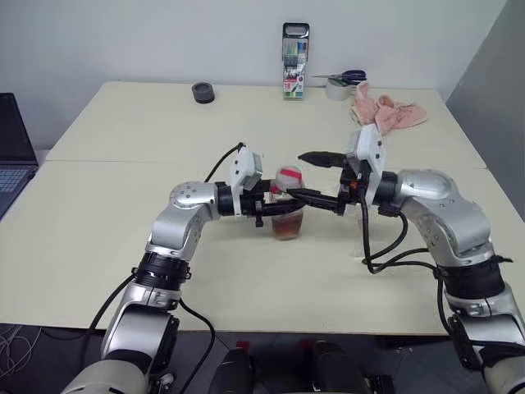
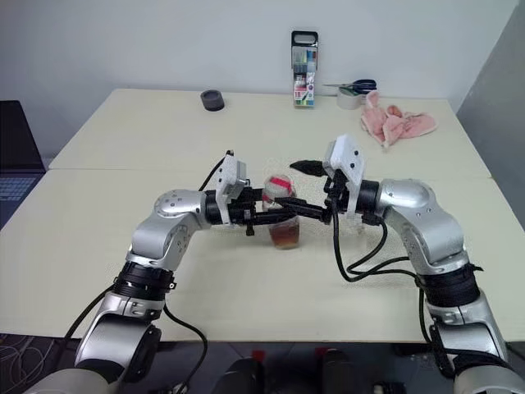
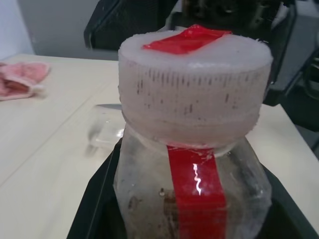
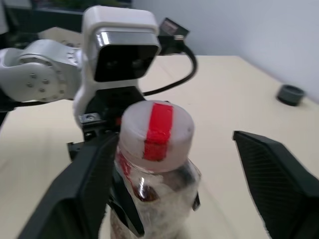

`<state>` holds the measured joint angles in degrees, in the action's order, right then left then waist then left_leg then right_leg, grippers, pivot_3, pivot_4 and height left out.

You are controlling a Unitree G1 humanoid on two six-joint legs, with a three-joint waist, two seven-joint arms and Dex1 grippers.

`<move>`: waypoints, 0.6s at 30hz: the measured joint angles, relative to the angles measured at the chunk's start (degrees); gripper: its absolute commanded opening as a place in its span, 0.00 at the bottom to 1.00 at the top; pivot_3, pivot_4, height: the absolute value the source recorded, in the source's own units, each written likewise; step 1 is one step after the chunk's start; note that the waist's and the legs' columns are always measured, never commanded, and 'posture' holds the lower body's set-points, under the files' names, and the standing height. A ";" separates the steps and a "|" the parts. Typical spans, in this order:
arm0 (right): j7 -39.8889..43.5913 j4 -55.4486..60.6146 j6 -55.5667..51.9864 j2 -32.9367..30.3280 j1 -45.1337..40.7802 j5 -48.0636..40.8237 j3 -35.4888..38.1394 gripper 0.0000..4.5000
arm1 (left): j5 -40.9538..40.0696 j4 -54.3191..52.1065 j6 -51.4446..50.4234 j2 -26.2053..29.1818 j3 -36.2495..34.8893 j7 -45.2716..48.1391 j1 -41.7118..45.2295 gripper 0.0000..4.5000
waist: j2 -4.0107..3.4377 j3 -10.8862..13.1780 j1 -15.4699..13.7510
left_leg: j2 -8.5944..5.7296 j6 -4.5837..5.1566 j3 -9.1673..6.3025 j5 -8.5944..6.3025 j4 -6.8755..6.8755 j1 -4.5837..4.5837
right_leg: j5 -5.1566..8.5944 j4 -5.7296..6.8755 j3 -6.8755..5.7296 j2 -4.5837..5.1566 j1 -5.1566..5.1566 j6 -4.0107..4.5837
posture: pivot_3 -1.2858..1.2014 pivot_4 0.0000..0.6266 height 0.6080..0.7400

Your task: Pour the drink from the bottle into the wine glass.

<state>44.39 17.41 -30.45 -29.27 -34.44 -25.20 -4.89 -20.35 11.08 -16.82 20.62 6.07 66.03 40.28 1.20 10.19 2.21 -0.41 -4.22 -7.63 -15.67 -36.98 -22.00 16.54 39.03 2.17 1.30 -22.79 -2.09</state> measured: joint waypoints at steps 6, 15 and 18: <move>-16.67 14.90 -5.84 7.47 8.82 3.61 -0.50 1.00 | 0.13 0.82 1.32 -0.67 -0.44 -1.73 1.49 0.40 | -0.01 0.00 -0.10 | 0.02 -0.16 0.11 0.09 0.00 -0.05 | 0.00 0.12 0.13 -0.03 -0.18 0.00 | 0.52 0.24 1.00; -30.86 15.46 -7.58 17.40 8.18 12.83 -6.47 1.00 | 1.21 5.32 4.85 -1.35 -0.16 -1.49 2.54 0.40 | -0.02 -0.01 0.13 | 0.00 -0.19 0.18 0.11 0.00 -0.12 | 0.00 0.23 0.18 -0.05 -0.34 0.00 | 0.52 0.24 1.00; -31.91 14.85 -7.58 18.73 7.84 13.71 -6.57 1.00 | 1.36 5.48 5.38 -1.62 -0.07 -1.36 2.54 0.40 | -0.02 -0.01 0.16 | 0.01 -0.18 0.17 0.11 0.00 -0.13 | 0.00 0.23 0.17 -0.05 -0.36 0.01 | 0.52 0.24 1.00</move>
<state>12.47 32.26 -38.03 -10.54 -26.60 -11.48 -11.45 -18.99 16.55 -11.44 18.99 6.00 64.67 42.82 1.18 10.18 2.38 -0.40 -4.41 -7.46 -15.56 -36.98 -22.13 16.54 39.27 2.35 1.24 -23.15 -2.08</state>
